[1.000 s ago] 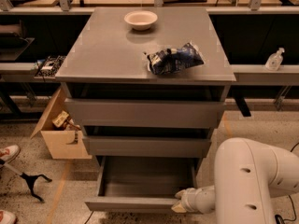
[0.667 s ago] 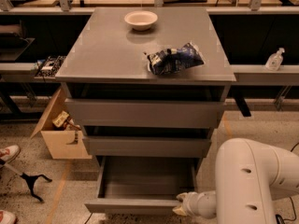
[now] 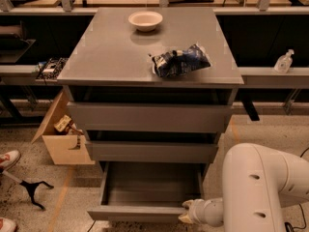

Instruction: Open bottom drawer

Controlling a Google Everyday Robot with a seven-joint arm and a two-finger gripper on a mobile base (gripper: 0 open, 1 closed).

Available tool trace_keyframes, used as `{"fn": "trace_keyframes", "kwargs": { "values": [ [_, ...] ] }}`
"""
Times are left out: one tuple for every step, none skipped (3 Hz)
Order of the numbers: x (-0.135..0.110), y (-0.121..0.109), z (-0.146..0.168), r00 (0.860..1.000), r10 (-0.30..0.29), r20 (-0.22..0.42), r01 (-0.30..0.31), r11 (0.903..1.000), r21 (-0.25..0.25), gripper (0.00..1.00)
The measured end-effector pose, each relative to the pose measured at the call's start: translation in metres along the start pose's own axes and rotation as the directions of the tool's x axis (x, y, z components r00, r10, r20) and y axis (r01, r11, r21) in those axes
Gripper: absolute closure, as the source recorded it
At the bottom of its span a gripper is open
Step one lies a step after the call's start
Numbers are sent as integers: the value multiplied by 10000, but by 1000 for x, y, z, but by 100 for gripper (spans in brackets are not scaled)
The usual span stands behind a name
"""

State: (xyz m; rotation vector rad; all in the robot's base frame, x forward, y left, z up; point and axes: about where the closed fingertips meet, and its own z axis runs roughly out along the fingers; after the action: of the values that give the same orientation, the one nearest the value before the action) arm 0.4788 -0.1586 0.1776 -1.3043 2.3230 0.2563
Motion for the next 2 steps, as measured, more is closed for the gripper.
{"fn": "trace_keyframes", "kwargs": {
  "values": [
    [0,0,0,10000,-1,1,1,10000,-7,62],
    [0,0,0,10000,-1,1,1,10000,-8,37]
  ]
}}
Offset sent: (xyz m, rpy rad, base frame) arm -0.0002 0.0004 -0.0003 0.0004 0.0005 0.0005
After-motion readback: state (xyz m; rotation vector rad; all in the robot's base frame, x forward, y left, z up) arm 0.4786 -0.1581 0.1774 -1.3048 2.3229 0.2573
